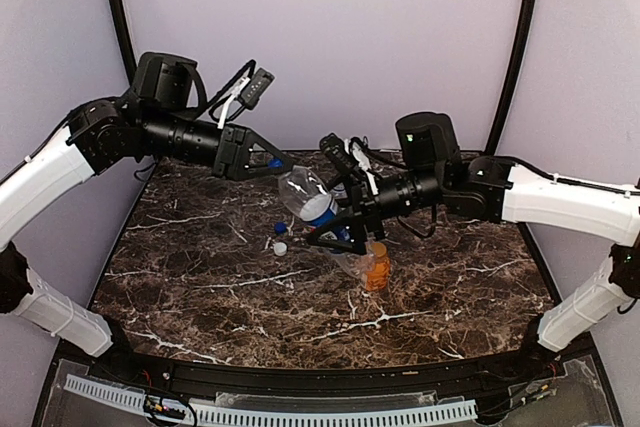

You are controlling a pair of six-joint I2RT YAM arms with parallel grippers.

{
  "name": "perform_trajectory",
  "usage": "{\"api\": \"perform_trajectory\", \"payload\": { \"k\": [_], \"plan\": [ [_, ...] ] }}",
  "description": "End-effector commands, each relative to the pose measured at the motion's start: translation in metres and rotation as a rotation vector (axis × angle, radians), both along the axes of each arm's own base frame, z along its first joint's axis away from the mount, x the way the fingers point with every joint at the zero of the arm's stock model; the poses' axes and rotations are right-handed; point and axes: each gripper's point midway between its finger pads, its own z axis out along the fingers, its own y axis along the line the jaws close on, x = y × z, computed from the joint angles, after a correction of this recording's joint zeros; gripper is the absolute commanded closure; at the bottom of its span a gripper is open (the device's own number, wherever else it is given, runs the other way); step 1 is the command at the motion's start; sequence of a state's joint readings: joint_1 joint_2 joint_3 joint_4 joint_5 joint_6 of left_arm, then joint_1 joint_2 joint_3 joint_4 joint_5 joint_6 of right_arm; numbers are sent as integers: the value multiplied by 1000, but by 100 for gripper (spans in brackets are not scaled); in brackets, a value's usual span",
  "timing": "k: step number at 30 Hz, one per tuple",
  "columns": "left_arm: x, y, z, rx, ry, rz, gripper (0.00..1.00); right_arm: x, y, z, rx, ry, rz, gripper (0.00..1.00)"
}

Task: Unscrew the bottle caps
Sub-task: Pass from the left arm to the right

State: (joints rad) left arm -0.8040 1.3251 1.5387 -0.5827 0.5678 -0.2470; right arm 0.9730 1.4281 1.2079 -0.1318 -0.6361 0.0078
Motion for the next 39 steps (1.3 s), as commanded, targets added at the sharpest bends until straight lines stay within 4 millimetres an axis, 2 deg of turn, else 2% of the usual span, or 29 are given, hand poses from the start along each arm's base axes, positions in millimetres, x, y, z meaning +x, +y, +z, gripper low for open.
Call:
{"api": "perform_trajectory", "payload": {
  "k": [1,13,15,20,24,31,39],
  "plan": [
    [-16,-11,30,-100,-57,-105,96,7,5,10,10,-54,-35,2],
    [-21,-14,28,-118,-54,-130,98,14,11,-2,-11,-43,-51,28],
    [-20,-13,26,-108,-58,-120,98,13,11,0,-4,-45,-47,28],
    [-16,-12,17,-80,-56,-99,98,14,8,7,23,-62,-63,20],
    [-15,-11,14,-74,-57,-94,98,13,6,8,36,-70,-68,21],
    [-13,-10,12,-61,-63,-83,99,12,2,11,52,-74,-62,32],
    [-8,-10,6,-38,-65,-63,99,7,-2,14,81,-81,-39,53]
  ]
}}
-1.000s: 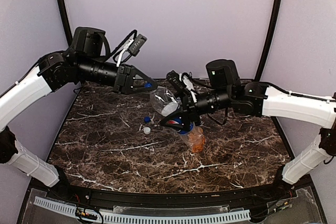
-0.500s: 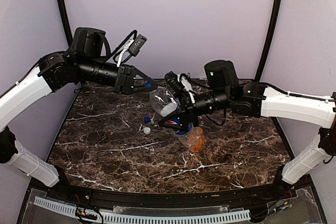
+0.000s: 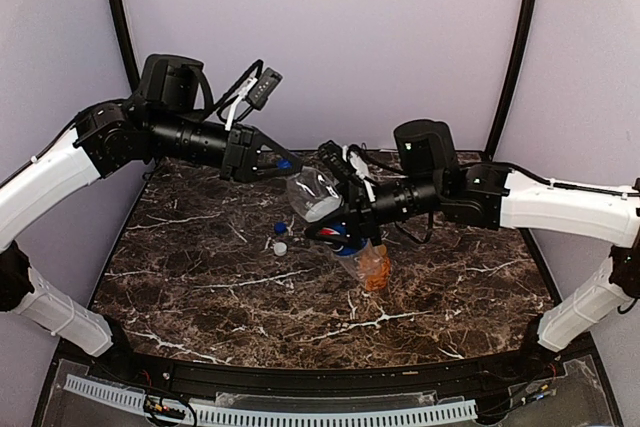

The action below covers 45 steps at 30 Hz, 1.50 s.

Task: Unscrew the bottle caps
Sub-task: Pass from the left arm to the right

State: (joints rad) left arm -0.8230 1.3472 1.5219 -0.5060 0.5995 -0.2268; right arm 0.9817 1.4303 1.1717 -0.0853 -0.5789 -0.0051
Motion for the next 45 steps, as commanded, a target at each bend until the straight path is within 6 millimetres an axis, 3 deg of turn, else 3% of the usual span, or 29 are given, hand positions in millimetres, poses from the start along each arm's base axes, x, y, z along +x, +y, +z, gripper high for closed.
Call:
{"api": "perform_trajectory", "payload": {
  "k": [1,4,6,10,12,16,20,27,39,45],
  "plan": [
    [-5,5,5,-5,-32,-5,98,-1,-4,24,86,-45,12,56],
    [-5,3,10,-26,-44,-10,91,-5,-2,23,108,-45,44,63],
    [-7,1,15,-55,-56,-24,80,-7,-1,23,122,-20,51,65],
    [-12,0,24,-136,-102,-49,40,-11,-3,24,158,-4,60,67],
    [-14,2,28,-179,-139,-49,29,-12,-4,23,166,5,64,67],
    [-19,10,40,-285,-210,-33,20,-20,-4,22,185,29,109,68],
    [-23,13,48,-359,-248,-40,22,-29,-4,24,207,49,166,68],
    [-26,-3,46,-384,-209,-132,40,-33,-1,26,224,63,201,69],
    [-25,-18,50,-437,-167,-200,51,-29,2,21,211,74,200,72],
    [-26,-18,52,-443,-160,-208,64,-26,2,19,207,79,191,74]
  ]
}}
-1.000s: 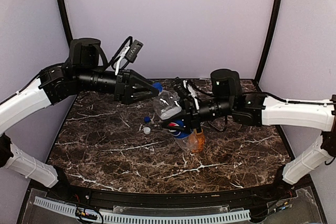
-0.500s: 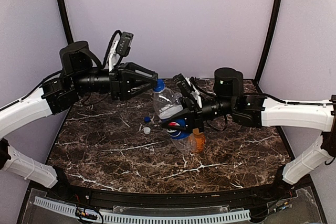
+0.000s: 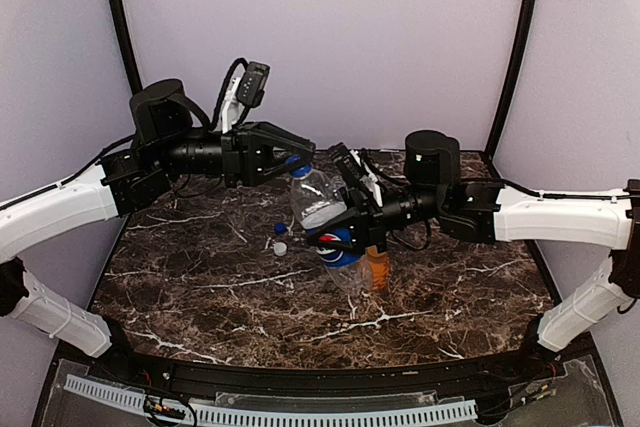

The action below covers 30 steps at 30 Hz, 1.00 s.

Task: Unscrew the bottle caps
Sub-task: Pass from the left arm to the right, then unscrew the bottle cap from the plastic bottle.

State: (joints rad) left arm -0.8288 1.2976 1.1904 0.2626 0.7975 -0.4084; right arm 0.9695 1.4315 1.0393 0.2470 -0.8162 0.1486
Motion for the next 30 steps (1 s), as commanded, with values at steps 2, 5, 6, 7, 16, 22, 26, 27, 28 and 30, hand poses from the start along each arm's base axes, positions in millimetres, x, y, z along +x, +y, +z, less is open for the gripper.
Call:
{"api": "perform_trajectory", "payload": {
  "k": [2,5,6,7,16,22,26,27,28,30],
  "plan": [
    [-8,4,22,-56,-40,-27,68,5,1,6,29,-10,-2,75],
    [-7,4,20,-51,-36,-25,75,8,2,5,24,-3,-15,76],
    [-7,4,19,-49,-34,-23,77,9,2,5,22,-2,-22,77],
    [-7,4,19,-49,-32,-22,82,10,2,5,19,0,-32,78],
    [22,3,11,-10,-19,180,100,46,3,-1,-23,-20,-251,85],
    [51,1,-2,42,6,372,100,77,-1,0,-37,-38,-432,92],
    [69,5,-10,78,11,548,100,93,-6,-1,-42,-40,-537,94],
    [78,11,-13,88,15,617,100,97,-8,-2,-43,-39,-559,94],
    [80,11,-14,92,13,639,100,100,-9,-1,-43,-38,-580,94],
    [86,14,-17,106,4,694,100,103,-12,-2,-45,-38,-607,94]
  ]
}}
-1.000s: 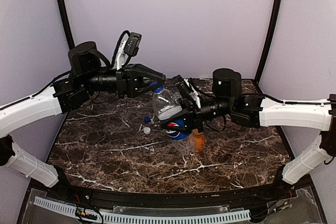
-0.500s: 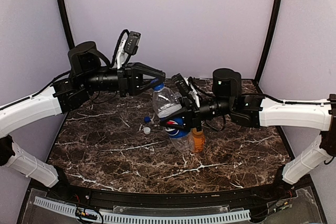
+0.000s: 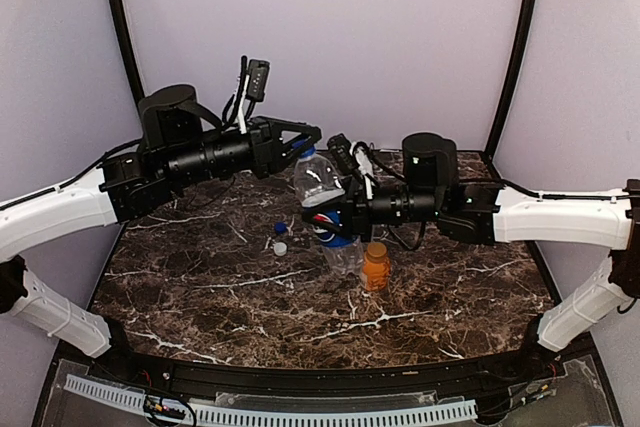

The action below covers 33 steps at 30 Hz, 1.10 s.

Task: Unscrew the bottle caps
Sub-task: Unscrew the bottle cap from the plastic bottle.

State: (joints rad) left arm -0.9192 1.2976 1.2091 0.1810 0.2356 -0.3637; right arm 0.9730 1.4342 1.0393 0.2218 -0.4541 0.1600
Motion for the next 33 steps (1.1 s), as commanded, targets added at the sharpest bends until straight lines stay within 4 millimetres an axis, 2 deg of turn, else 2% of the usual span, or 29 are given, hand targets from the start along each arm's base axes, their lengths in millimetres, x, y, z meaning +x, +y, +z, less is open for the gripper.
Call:
{"api": "perform_trajectory", "payload": {
  "k": [1,2,4,7,8,10,14,16,23,28,33],
  "plan": [
    [27,14,-10,63,4,228,100,45,-15,11,16,-21,-260,94],
    [26,13,-10,69,-10,218,100,44,-15,10,13,-21,-257,94],
    [18,7,-9,66,-42,159,89,40,-14,10,7,-27,-229,94],
    [-2,4,0,51,-117,56,63,30,-12,8,-1,-37,-154,94],
    [-6,5,2,51,-134,38,58,26,-12,9,1,-38,-120,93],
    [-22,8,11,48,-184,-26,43,16,-12,9,9,-39,-43,93],
    [-41,14,19,58,-249,-106,24,-9,-16,14,37,-44,128,92],
    [-49,17,21,58,-266,-142,19,-21,-17,15,47,-39,203,92],
    [-63,20,32,25,-279,-247,17,-54,-18,22,81,-1,429,91],
    [-70,19,40,-28,-270,-345,25,-66,-18,27,97,24,515,91],
    [-77,9,39,-37,-240,-444,33,-69,-16,26,97,41,548,90]
  ]
}}
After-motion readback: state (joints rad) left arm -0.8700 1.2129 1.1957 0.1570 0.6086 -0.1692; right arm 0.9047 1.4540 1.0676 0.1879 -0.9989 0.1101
